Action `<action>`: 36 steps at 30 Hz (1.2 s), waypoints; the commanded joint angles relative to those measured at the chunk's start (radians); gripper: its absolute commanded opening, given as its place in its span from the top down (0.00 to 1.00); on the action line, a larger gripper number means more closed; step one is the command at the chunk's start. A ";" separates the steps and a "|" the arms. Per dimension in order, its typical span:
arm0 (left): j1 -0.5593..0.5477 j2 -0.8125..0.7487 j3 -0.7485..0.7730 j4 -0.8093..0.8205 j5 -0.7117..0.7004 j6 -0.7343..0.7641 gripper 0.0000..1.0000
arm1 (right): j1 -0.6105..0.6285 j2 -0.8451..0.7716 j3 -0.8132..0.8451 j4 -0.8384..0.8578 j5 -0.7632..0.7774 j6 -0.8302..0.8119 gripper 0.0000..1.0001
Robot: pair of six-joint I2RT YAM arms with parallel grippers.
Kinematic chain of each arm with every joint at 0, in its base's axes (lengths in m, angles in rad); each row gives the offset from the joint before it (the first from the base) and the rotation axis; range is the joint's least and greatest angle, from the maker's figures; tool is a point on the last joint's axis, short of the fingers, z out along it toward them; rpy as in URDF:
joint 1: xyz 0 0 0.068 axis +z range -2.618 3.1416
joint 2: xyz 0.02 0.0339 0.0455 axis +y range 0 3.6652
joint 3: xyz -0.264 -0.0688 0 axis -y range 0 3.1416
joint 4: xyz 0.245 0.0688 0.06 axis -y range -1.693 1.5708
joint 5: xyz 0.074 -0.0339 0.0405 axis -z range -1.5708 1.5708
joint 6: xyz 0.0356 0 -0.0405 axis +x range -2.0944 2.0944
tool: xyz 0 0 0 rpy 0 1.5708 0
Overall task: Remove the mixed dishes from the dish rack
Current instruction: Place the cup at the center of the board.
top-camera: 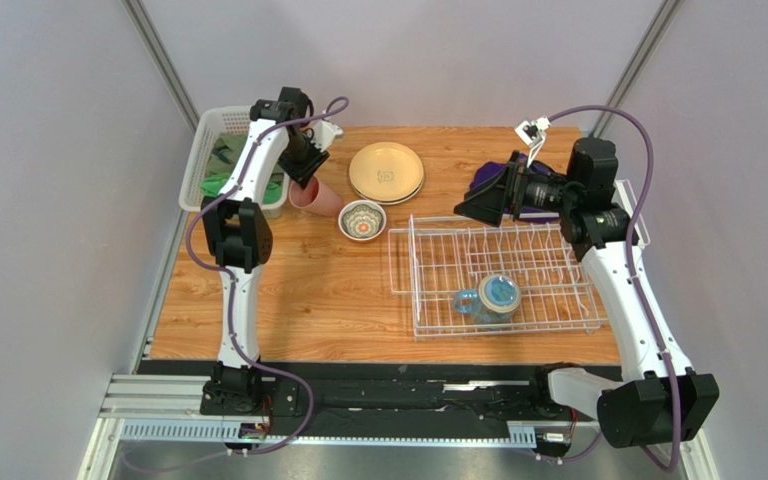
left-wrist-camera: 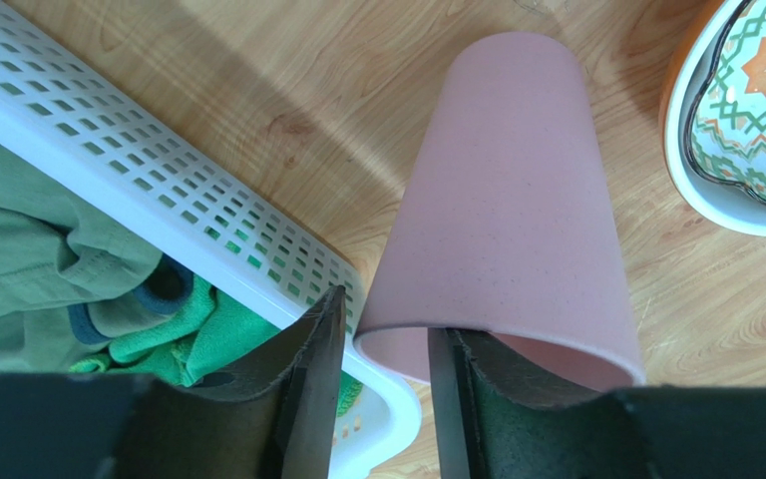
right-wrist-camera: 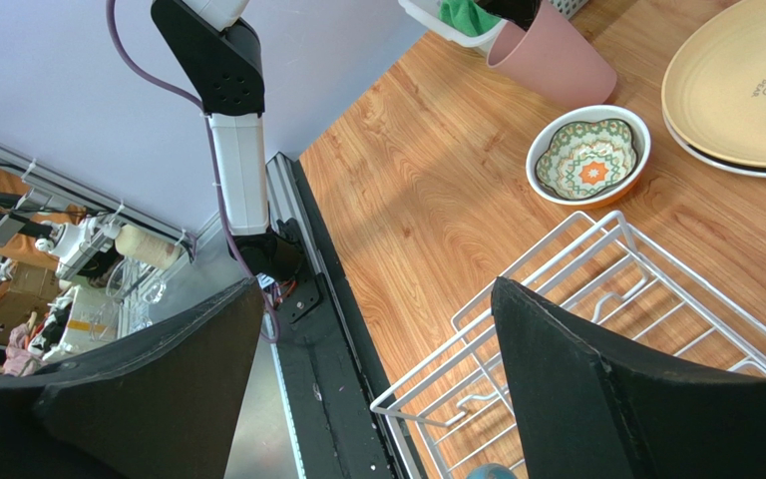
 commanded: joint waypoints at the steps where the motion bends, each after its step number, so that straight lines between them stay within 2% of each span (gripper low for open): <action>1: -0.007 -0.015 0.038 0.038 0.005 -0.011 0.53 | 0.001 -0.016 0.011 0.004 -0.006 -0.025 0.11; 7: -0.010 -0.016 0.035 0.061 0.005 -0.017 0.46 | 0.001 -0.019 0.010 0.001 -0.001 -0.030 0.11; 13: -0.013 -0.016 0.031 0.089 0.015 -0.033 0.43 | 0.001 -0.017 0.010 0.000 -0.001 -0.031 0.11; 36: -0.058 -0.087 -0.031 0.109 0.086 -0.099 0.42 | 0.002 -0.008 0.013 -0.013 -0.001 -0.042 0.11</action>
